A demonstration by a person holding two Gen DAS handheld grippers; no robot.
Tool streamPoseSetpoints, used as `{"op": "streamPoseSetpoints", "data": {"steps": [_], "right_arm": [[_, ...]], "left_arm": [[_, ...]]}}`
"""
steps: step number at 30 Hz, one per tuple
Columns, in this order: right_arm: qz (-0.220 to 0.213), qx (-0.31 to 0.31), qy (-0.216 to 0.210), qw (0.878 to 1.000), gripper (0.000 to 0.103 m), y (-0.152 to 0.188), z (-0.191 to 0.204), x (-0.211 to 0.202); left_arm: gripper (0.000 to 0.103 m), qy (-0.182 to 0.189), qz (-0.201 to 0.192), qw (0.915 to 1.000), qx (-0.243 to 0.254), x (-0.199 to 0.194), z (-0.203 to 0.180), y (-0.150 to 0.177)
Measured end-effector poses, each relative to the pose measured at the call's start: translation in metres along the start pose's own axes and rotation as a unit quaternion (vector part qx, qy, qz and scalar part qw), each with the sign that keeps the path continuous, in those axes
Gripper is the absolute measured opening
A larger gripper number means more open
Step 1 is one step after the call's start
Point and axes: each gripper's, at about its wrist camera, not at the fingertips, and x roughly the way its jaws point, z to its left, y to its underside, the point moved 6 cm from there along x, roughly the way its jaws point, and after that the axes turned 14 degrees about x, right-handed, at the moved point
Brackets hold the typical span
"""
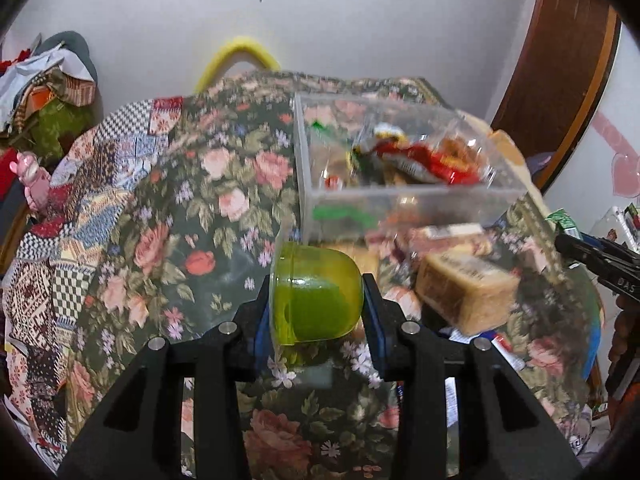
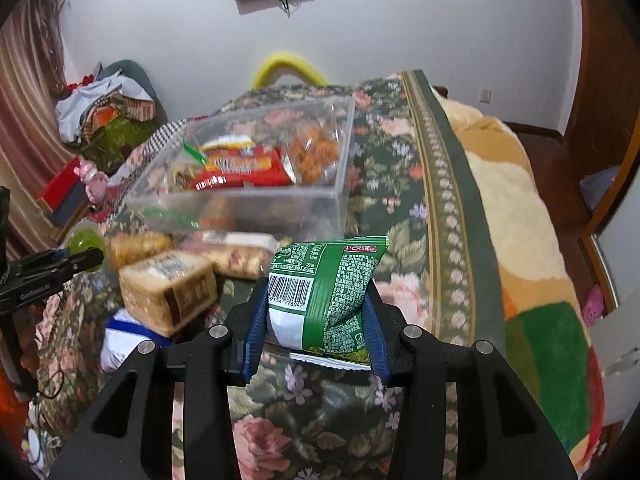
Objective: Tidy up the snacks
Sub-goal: 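Lower the jelly cup into the box with the left tool while the right drops the green pack in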
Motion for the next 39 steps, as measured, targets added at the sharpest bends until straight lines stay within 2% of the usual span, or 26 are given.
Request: {"op": "streamPoseSetpoints", "data": {"steps": [7, 15, 30, 34, 39], "right_arm": [[-0.028, -0.011, -0.010, 1.000, 0.040, -0.018, 0.015, -0.007], [-0.052, -0.020, -0.021, 0.998, 0.040, -0.045, 0.029, -0.005], [-0.048, -0.020, -0.021, 0.998, 0.040, -0.077, 0.034, 0.029], [-0.039, -0.020, -0.020, 0.999, 0.040, -0.078, 0.033, 0.040], [-0.027, -0.022, -0.015, 0.999, 0.040, -0.079, 0.032, 0.055]], "left_arm": [[0.040, 0.004, -0.033, 0.9995, 0.000, -0.013, 0.000, -0.032], [0.040, 0.006, -0.051, 0.9986, 0.014, -0.005, -0.008, -0.065], [0.040, 0.031, -0.029, 0.9989, 0.020, 0.057, -0.026, -0.096], [0.040, 0.045, -0.023, 0.9986, 0.016, 0.073, -0.030, -0.102], [0.040, 0.041, -0.014, 0.9987, 0.025, 0.089, -0.036, -0.107]]}}
